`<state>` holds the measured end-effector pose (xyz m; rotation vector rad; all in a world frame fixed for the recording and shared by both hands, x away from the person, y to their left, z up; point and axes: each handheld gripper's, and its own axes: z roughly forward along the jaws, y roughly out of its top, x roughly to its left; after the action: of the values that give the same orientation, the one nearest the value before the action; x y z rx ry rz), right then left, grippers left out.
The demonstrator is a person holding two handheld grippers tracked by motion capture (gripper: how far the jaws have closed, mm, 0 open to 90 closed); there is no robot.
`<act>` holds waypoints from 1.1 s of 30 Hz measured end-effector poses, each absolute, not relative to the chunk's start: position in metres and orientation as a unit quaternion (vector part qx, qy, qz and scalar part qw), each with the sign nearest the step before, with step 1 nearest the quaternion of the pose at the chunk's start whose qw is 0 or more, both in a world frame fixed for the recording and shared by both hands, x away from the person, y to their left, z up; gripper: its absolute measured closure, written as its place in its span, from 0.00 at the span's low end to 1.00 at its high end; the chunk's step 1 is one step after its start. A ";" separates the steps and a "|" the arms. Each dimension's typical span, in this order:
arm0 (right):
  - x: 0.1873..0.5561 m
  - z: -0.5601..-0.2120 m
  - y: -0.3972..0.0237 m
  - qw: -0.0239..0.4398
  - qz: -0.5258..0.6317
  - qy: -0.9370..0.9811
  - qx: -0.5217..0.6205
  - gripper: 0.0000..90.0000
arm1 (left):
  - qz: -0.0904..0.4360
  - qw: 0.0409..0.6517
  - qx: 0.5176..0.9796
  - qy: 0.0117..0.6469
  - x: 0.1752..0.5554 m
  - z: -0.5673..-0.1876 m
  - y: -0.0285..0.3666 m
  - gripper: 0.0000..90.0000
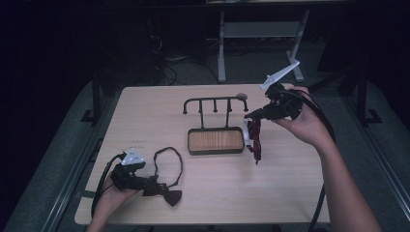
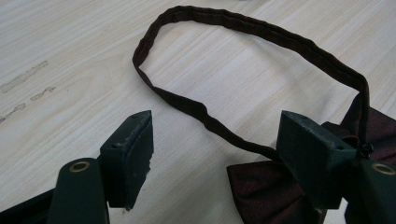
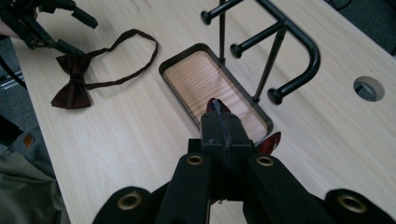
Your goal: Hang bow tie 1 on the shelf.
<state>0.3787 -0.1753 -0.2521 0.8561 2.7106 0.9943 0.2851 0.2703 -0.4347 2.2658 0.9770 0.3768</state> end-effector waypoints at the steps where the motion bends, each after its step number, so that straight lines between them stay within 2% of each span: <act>1: 0.380 -0.251 -0.175 0.067 0.330 0.898 0.283 1.00 | 0.143 0.317 0.861 0.371 0.285 -0.435 0.270 0.31; 33: 0.419 -0.249 -0.168 0.064 0.320 0.890 0.320 1.00 | 0.136 0.311 0.866 0.366 0.286 -0.437 0.268 0.31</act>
<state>0.4187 -0.1685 -0.2495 0.9649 2.6871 0.9649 0.2860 0.2682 -0.4372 2.2874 0.9662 0.3599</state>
